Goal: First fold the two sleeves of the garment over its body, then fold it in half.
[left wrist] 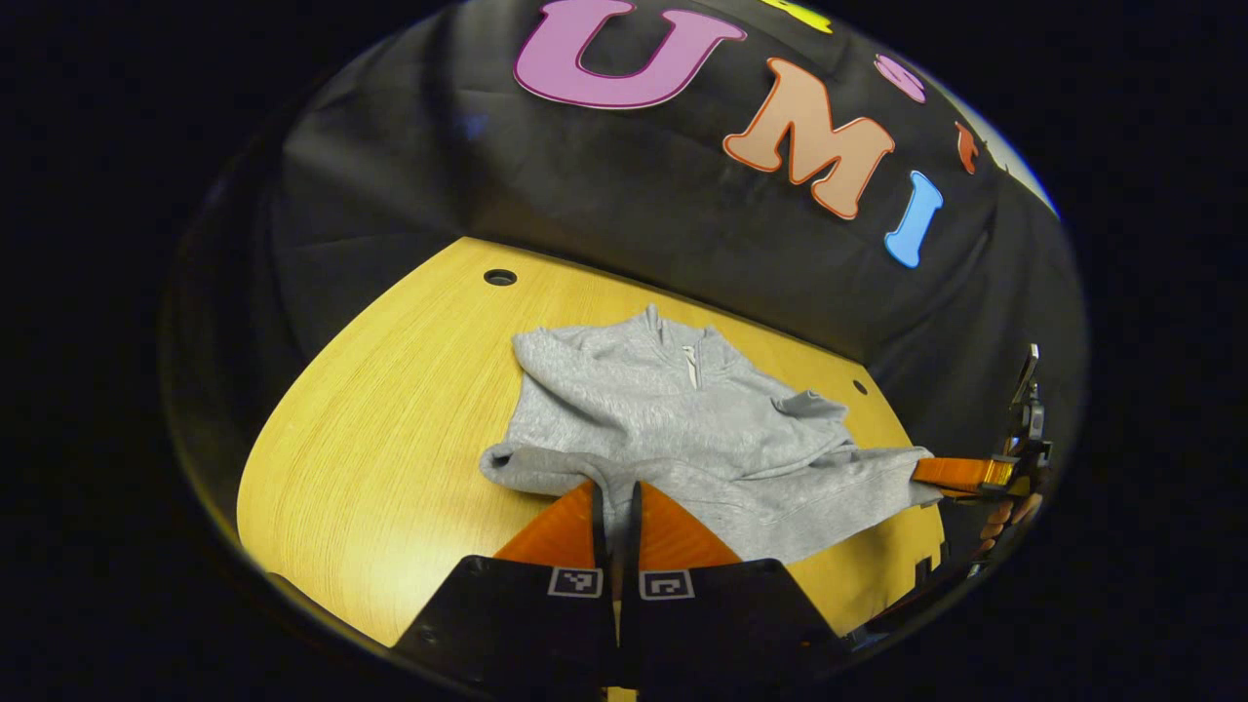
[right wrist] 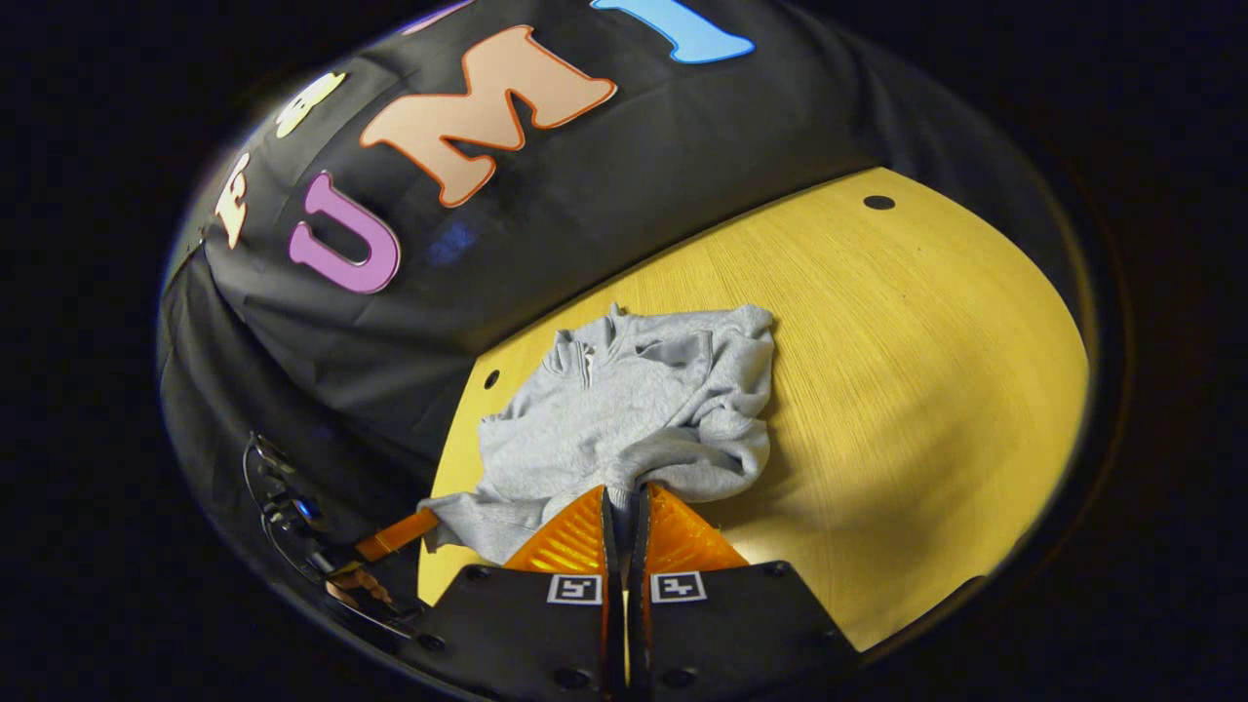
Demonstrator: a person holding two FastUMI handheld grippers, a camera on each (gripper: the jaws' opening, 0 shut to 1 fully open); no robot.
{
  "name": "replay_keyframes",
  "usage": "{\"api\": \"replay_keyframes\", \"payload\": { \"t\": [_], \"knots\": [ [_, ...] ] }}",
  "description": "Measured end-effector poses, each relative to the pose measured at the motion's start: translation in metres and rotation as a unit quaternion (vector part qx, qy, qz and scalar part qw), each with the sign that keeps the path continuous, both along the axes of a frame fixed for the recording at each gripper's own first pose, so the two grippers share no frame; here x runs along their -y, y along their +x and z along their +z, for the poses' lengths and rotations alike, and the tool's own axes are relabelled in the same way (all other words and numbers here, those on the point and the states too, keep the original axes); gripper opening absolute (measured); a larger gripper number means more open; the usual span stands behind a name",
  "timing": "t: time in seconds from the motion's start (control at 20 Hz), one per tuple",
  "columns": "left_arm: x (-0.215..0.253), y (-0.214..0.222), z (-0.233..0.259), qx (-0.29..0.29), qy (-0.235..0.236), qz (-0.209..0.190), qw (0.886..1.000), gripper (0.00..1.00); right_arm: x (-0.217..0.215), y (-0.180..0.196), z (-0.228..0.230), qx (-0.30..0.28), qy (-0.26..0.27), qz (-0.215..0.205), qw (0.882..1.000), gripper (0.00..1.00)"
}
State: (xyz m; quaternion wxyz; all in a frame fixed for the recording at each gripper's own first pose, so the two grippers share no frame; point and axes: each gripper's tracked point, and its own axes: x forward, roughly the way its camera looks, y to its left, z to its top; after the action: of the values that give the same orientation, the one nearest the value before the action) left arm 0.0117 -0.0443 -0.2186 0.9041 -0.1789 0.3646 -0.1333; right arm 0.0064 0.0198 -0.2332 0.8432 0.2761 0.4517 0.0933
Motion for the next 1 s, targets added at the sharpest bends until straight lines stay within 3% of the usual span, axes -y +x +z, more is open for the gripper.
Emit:
{"api": "replay_keyframes", "payload": {
  "t": [0.35,0.65,0.85,0.9,1.0],
  "knots": [
    [-0.001,0.06,0.007,-0.004,-0.007,0.017,1.0,0.0,0.004,0.061,-0.009,-0.033,0.059,-0.061,0.996,0.04],
    [0.003,0.102,-0.026,-0.067,-0.027,0.054,0.996,0.0,0.0,0.101,-0.04,-0.067,0.089,-0.091,0.99,0.02],
    [0.003,0.12,-0.056,-0.124,-0.044,0.086,0.988,0.0,0.003,0.119,-0.072,-0.099,0.095,-0.113,0.984,0.14],
    [0.004,0.123,-0.061,-0.134,-0.05,0.095,0.985,0.0,0.005,0.122,-0.074,-0.102,0.102,-0.117,0.983,0.12],
    [0.0,0.129,-0.065,-0.146,-0.065,0.117,0.98,0.06,0.001,0.133,-0.083,-0.103,0.113,-0.131,0.979,0.17]
  ]
}}
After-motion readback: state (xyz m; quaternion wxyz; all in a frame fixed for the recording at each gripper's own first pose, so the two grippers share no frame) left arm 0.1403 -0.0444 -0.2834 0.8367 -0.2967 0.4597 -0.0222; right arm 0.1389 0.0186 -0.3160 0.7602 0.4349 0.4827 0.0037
